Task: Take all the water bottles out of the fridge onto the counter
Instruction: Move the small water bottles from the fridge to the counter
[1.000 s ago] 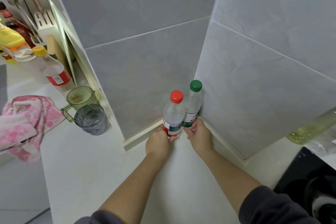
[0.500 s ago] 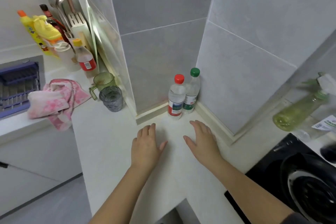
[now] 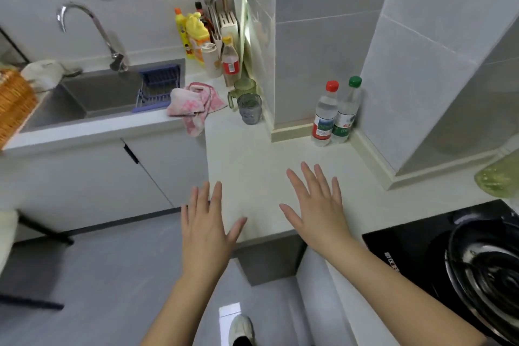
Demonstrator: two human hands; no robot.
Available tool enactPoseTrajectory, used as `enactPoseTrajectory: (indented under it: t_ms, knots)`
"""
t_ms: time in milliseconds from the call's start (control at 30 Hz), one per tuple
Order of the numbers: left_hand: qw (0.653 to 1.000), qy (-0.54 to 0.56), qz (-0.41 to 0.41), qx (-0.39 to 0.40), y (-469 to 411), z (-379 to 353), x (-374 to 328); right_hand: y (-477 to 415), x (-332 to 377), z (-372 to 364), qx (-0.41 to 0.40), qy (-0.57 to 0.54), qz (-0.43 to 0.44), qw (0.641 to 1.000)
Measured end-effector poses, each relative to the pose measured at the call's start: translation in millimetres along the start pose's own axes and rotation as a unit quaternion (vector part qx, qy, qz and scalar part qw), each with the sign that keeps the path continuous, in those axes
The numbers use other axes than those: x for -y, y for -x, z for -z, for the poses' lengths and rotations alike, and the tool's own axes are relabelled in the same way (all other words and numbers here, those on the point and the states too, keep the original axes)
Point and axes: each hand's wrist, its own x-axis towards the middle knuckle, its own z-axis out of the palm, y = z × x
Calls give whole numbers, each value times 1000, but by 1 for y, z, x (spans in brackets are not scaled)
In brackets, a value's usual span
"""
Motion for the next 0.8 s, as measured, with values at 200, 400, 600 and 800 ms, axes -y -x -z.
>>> enactPoseTrajectory:
  t_ms: [200,400,600,800]
  knots:
    - [990,46,129,-35,61,32,43,7,71,12,25,4,123,992]
    - [970,50,218,-97,124,75,96,20,158,10,32,-36,250,967]
    - [938,51,297,-169,207,120,153,61,258,10,39,-48,354,933]
    - [910,26,357,-210,316,163,205,140,350,4,41,-53,420,905]
